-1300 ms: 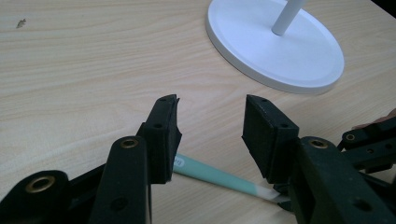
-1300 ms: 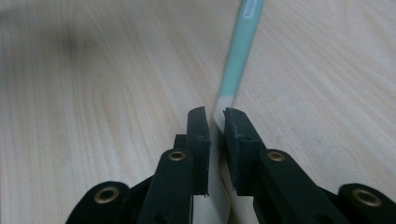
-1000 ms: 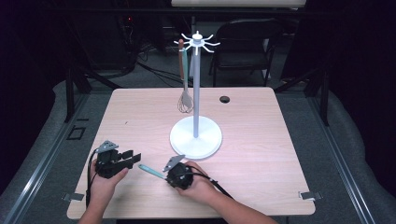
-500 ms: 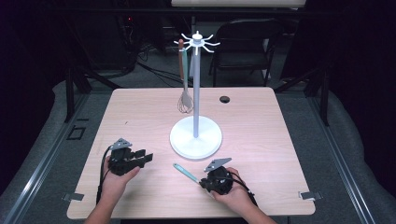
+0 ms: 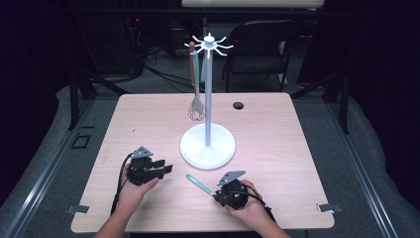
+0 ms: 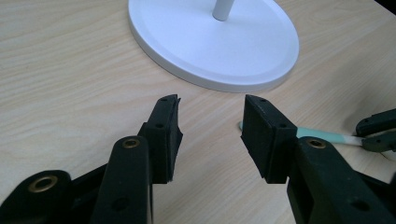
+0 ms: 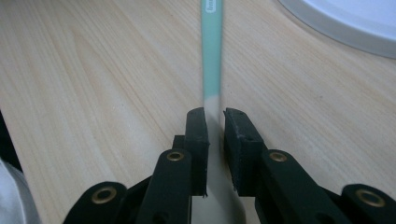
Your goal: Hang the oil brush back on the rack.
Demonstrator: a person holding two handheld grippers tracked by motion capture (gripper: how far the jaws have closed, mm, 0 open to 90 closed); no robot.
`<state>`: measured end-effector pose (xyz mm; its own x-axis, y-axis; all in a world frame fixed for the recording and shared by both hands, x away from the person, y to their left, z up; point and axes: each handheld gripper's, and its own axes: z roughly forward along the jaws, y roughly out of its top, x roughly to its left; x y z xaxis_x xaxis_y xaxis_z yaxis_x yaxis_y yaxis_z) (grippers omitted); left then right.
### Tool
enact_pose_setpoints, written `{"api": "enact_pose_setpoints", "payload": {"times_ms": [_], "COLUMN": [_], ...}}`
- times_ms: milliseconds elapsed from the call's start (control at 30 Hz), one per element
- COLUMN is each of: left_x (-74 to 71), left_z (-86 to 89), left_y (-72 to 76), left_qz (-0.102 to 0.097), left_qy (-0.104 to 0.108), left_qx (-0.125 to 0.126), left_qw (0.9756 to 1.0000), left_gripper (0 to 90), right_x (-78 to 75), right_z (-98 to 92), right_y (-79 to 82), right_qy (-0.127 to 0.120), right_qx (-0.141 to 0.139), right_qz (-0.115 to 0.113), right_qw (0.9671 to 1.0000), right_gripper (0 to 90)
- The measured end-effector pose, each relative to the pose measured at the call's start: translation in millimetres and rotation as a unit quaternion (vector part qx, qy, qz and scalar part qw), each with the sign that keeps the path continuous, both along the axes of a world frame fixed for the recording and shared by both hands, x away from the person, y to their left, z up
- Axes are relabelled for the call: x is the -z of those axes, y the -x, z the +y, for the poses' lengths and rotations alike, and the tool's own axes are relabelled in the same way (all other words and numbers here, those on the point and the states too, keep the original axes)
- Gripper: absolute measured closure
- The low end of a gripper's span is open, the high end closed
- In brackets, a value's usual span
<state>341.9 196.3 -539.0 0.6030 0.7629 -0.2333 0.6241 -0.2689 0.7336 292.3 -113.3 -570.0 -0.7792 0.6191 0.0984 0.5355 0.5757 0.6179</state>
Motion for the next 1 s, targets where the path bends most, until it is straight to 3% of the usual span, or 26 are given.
{"api": "enact_pose_setpoints", "payload": {"times_ms": [333, 633, 733, 867, 1000], "left_x": [5.1, 9.4, 10.9, 11.6, 12.9], "left_z": [-10.3, -19.5, -22.6, -27.1, -30.9], "left_y": [11.0, 19.0, 20.3, 22.0, 22.5], "left_qz": [-0.006, -0.004, -0.004, -0.006, -0.003], "left_qy": [-0.013, -0.017, -0.019, -0.019, -0.018], "left_qx": [0.018, 0.035, 0.04, 0.052, 0.063], "left_qw": [0.9997, 0.9992, 0.999, 0.9985, 0.9978], "left_gripper": [57.1, 57.1, 57.3, 58.1, 57.8], "right_x": [-0.3, -0.7, -1.4, -0.8, 1.5], "right_z": [14.9, 18.1, 18.4, 17.3, 13.6], "right_y": [-6.3, -9.4, -8.0, -7.2, -11.2], "right_qy": [0.017, 0.014, 0.024, 0.019, -0.007], "right_qx": [-0.013, -0.006, -0.011, -0.006, -0.006], "right_qz": [-0.017, -0.006, -0.014, -0.014, -0.003], "right_qw": [0.9996, 0.9999, 0.9996, 0.9997, 1.0], "right_gripper": [80.8, 82.4, 82.5, 82.7, 82.9]}}
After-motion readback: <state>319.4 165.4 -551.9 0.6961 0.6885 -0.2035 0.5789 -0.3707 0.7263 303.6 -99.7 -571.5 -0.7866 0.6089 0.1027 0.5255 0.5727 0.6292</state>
